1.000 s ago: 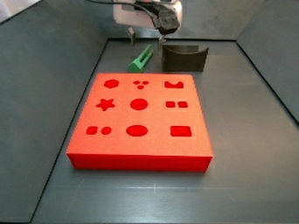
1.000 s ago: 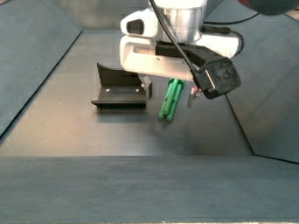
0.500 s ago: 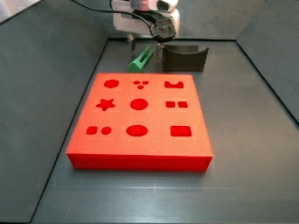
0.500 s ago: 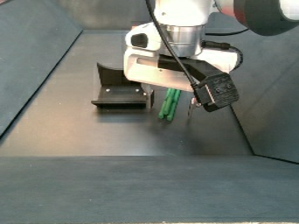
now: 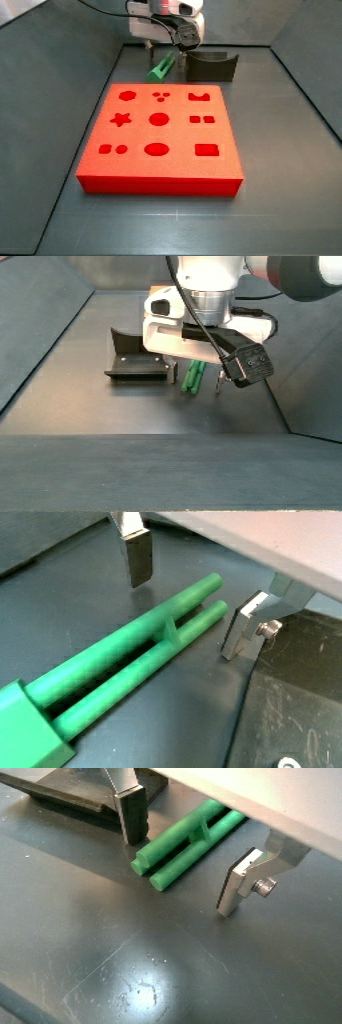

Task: Pick up the 3 prong object. Move up. Place the 3 prong object on the fixture. Regrasp the 3 prong object. Move to above the board. Insert the 3 prong object.
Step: Pick up the 3 prong object.

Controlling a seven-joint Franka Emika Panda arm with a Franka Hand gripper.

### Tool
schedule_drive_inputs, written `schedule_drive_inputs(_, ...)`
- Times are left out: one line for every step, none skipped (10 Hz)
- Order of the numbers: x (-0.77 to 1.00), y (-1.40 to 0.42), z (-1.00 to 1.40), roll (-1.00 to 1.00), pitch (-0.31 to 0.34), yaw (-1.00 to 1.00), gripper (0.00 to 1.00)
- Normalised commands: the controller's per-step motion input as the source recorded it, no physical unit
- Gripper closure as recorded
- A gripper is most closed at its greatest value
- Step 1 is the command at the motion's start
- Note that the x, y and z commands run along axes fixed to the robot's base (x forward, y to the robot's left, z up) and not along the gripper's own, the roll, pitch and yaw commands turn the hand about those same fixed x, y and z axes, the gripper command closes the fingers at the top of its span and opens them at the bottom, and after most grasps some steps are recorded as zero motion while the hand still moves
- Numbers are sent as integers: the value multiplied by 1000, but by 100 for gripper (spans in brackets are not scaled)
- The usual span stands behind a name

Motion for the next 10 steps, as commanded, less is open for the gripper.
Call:
schedule_drive_inputs(0, 0, 0, 0, 0, 0, 100)
schedule_drive_inputs(0, 0, 0, 0, 0, 0, 100)
schedule_drive_inputs(0, 0, 0, 0, 0, 0, 100)
schedule_drive_inputs(0, 0, 0, 0, 0, 0, 100)
schedule_drive_inputs(0, 0, 0, 0, 0, 0, 100)
schedule_drive_inputs(0, 0, 0, 0, 0, 0, 100)
schedule_drive_inputs(0, 0, 0, 0, 0, 0, 100)
schedule_drive_inputs(0, 0, 0, 0, 0, 0, 100)
schedule_drive_inputs(0, 0, 0, 0, 0, 0, 100)
schedule_drive_inputs(0, 0, 0, 0, 0, 0, 100)
